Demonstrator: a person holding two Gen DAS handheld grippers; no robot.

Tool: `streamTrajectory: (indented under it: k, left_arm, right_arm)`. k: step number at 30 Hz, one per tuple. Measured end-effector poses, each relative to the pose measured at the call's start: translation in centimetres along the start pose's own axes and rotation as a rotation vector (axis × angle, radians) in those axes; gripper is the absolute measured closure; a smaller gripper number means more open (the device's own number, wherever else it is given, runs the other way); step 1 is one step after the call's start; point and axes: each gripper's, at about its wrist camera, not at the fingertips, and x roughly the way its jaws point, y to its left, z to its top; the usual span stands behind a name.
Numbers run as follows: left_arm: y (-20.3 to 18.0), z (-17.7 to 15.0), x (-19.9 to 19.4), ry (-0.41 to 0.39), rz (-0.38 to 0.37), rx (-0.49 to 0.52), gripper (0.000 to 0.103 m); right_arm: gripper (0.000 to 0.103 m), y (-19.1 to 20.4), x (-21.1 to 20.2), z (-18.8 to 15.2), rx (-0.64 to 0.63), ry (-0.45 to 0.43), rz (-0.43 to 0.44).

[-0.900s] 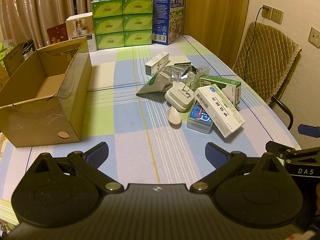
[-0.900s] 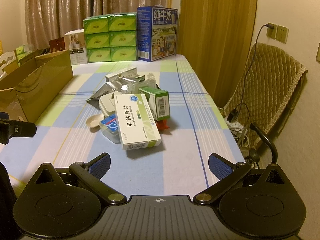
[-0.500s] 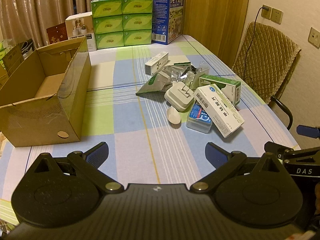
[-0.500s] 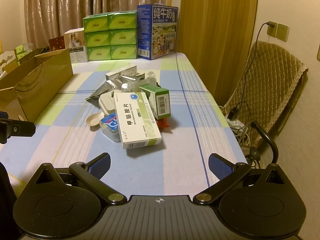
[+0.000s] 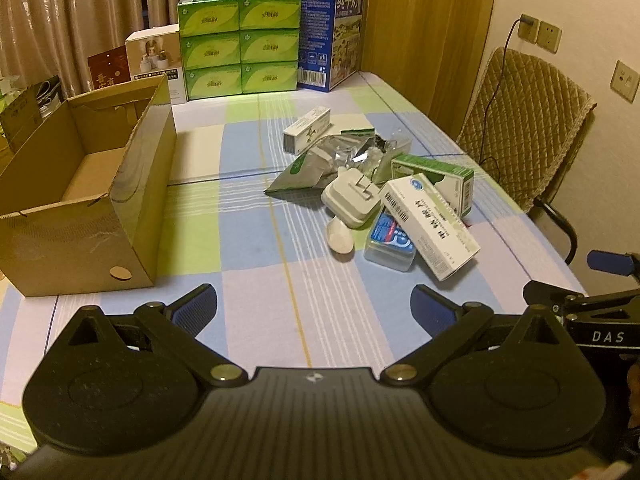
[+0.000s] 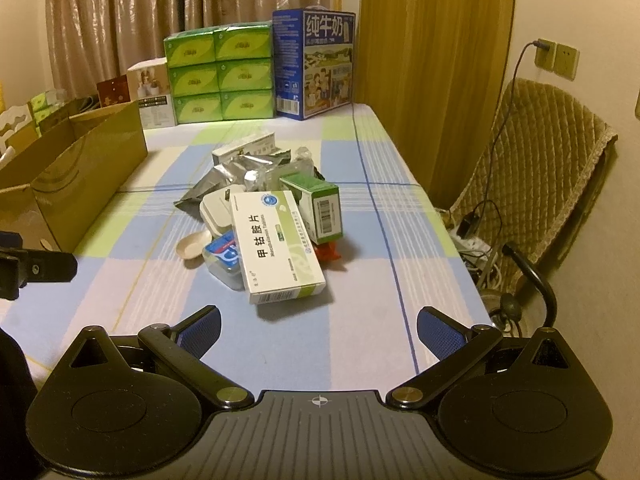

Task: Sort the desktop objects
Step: 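Reach the left tool toward the white spoon while the right tool reaches for the Mecobalamin box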

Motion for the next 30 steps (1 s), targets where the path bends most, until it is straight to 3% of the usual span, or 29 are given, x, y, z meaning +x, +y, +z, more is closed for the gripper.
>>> streamTrajectory:
  k: [7,12,15,25,30]
  left_arm:
    - [0.9,0.7,-0.3,-0.017,-0.027,-0.014,0.001]
    - [1.6,2.3,1.1,-0.002,-0.041,-0.005,0.001]
    - [1.5,3.4,2.5,0.012,-0.05,0.024,0.001]
    - [2.0,3.9,10.1,0.086,-0.129,0.074,0.001]
    - [2.1,3.7,12.7,0.084,-0.161,0.122,0.003]
  right_arm:
    - [0.002,0.5,0.2,1.4,0.01,0.021,0.123]
    - [0.002,1.1,1.8,1.7,-0.05,-0.006,0.134]
    - [0.002,0.6,3.0,1.9,-0.05,-0.032,0.13]
    - [0.002,-0.6,8.6,3.3,-0.028,0.018,0.178]
    - [0.011,-0.7,11.3,4.0,-0.036,0.048,0.2]
